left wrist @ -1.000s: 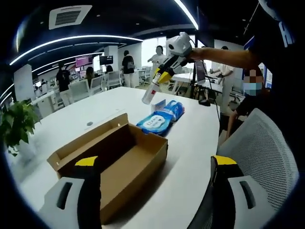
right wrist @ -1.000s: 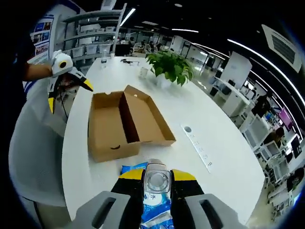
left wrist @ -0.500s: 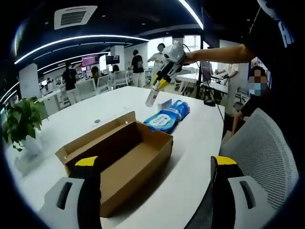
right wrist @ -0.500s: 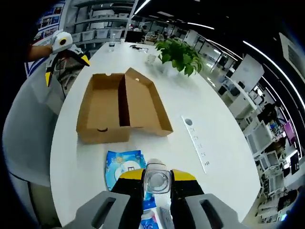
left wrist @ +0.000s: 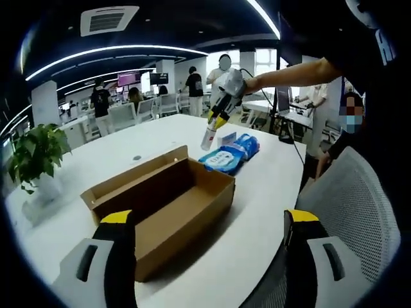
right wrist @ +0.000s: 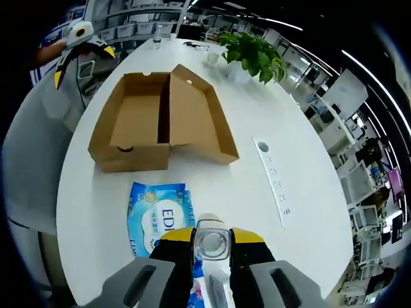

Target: Operate the shoe box by opening the lid, removing the specified soft item, and placing it in the target area until the item is outside and the box remains undamaged.

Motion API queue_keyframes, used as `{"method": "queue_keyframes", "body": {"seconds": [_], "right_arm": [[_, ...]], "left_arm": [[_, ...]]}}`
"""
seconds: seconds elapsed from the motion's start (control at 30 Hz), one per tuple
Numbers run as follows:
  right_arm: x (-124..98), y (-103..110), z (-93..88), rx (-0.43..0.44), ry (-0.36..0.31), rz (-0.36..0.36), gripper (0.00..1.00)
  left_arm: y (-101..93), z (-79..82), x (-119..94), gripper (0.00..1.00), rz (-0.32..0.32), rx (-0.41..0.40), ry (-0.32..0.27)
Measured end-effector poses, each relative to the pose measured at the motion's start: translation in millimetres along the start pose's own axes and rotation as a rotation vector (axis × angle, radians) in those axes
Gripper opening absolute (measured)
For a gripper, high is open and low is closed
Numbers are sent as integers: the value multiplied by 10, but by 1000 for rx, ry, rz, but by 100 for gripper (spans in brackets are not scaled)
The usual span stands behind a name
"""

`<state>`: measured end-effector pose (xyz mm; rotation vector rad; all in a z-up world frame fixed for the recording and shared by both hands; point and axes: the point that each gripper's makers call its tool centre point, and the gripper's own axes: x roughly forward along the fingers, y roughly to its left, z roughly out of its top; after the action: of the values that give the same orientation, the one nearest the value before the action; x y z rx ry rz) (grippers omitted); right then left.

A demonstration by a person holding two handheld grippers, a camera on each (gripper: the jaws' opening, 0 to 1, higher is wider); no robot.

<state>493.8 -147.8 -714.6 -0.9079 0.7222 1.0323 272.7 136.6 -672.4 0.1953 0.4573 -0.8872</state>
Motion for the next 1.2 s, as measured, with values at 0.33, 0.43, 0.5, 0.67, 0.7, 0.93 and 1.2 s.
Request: {"method": "queue_keyframes", "body": {"seconds": [0.33, 0.43, 0.5, 0.67, 0.7, 0.93, 1.2], "right_arm": [[213, -39, -109, -28, 48, 26, 16], [272, -37, -143, -35, 65, 38, 16], [307, -28, -170, -38, 80, 50, 16], [383, -16, -202, -58, 104, 74, 16], [385, -39, -169, -67, 87, 69, 16], [393, -51, -164, -77, 118, 132, 16], [412, -74, -151, -113, 133, 183, 17]], "left_arm": [[65, -55, -85, 100, 33, -10, 10], [86, -57, -109, 100, 41, -17, 9], [95, -63, -117, 100, 44, -18, 12], [122, -67, -140, 100, 52, -23, 10], [124, -65, -143, 100, 52, -28, 7], [133, -90, -140, 100, 53, -41, 11], [152, -101, -133, 100, 57, -52, 11]]}}
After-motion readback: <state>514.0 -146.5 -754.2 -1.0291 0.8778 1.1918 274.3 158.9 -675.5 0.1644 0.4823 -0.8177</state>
